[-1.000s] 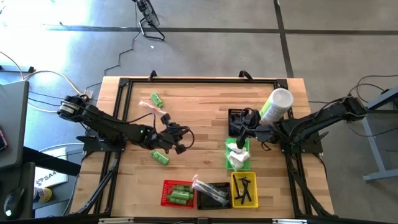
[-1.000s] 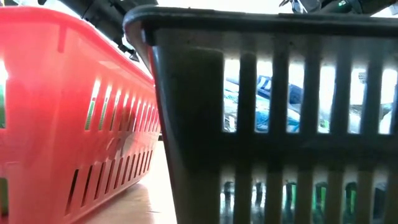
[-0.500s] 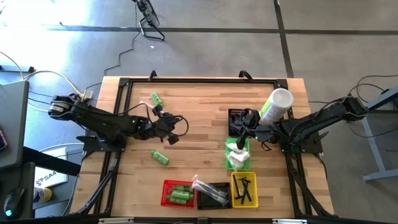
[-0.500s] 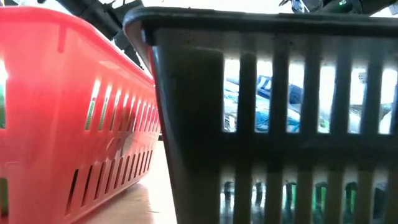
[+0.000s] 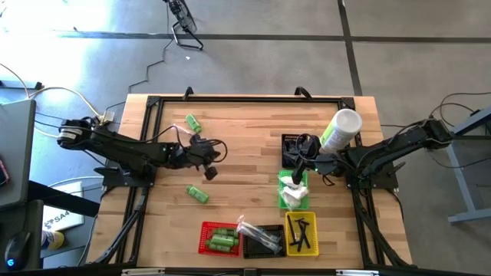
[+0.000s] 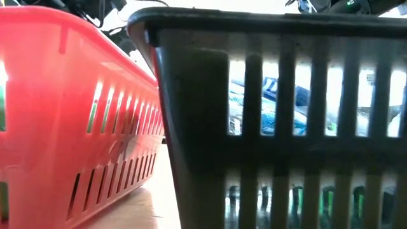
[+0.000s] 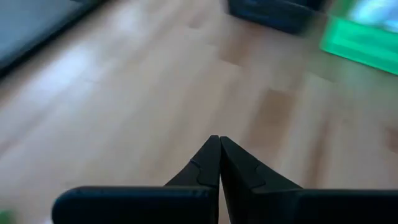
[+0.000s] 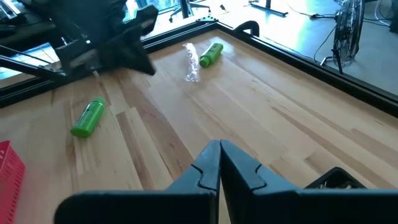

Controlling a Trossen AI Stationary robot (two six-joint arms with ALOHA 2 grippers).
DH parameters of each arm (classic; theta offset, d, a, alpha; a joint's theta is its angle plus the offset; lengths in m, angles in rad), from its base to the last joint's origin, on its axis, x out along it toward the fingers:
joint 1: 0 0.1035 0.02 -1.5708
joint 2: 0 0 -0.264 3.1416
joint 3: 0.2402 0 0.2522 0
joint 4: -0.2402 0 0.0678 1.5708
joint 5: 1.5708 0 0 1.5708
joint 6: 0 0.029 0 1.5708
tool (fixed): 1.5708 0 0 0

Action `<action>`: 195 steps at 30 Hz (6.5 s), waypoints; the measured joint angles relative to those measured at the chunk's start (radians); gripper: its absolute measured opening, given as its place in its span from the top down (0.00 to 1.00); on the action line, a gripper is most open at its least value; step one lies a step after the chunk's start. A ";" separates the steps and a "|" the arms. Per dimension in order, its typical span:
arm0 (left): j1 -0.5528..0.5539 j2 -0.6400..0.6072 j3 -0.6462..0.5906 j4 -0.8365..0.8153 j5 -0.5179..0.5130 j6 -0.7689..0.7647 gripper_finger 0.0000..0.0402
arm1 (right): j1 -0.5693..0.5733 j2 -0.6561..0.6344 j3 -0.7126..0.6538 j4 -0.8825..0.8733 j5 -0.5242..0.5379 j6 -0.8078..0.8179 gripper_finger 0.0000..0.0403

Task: Pick & Place Travel size toiletries
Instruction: Put the bottom green shampoo bottle into the red bin

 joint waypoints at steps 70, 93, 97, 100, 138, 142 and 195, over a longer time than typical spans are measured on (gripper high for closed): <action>-0.001 -0.009 0.001 -0.187 0.515 -0.009 0.27 | -0.056 0.000 0.000 0.098 0.004 -0.069 1.00; -0.001 -0.010 0.043 -0.192 0.673 0.386 0.27 | -0.053 0.014 0.000 0.192 -0.153 -0.243 1.00; -0.001 -0.010 0.081 -0.212 0.673 0.421 0.27 | -0.040 0.014 0.000 0.193 -0.151 -0.226 1.00; -0.001 -0.010 0.130 -0.293 0.673 0.457 0.27 | -0.032 0.014 0.000 0.193 -0.152 -0.225 1.00; -0.205 -0.010 0.208 -0.770 0.590 0.317 0.27 | -0.034 0.014 0.000 0.190 -0.148 -0.235 1.00; -0.205 -0.010 0.205 -0.772 0.583 0.317 0.27 | -0.034 0.014 0.000 0.182 -0.148 -0.235 1.00; -0.205 0.168 0.202 -0.684 0.536 0.317 0.27 | -0.034 0.015 0.000 0.119 -0.149 -0.236 1.00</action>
